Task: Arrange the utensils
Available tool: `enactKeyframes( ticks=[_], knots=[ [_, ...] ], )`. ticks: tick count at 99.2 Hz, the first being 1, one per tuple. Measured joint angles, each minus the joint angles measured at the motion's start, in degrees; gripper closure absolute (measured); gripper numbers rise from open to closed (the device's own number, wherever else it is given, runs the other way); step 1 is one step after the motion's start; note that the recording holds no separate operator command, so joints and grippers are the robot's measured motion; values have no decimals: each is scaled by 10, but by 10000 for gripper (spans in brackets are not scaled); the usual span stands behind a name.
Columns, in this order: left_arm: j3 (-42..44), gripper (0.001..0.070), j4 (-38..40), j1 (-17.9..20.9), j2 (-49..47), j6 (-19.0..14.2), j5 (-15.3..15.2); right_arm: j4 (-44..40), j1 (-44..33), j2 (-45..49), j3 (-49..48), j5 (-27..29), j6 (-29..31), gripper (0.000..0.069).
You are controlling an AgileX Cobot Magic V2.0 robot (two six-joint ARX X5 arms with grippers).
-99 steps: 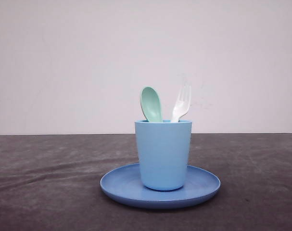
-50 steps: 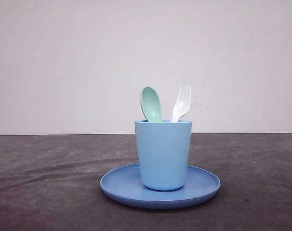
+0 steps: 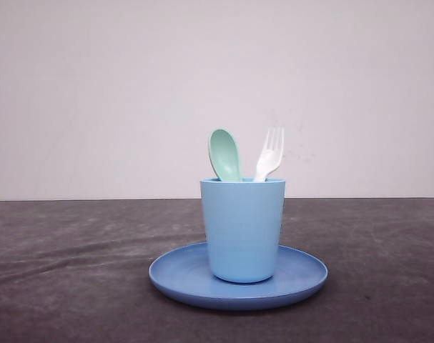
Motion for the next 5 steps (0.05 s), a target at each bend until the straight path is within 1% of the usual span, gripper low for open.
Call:
enactKeyframes(
  ticks=[5],
  knots=[
    [0,685,0,0,0,0,0,0,0,0,0,0,0,689]
  ],
)
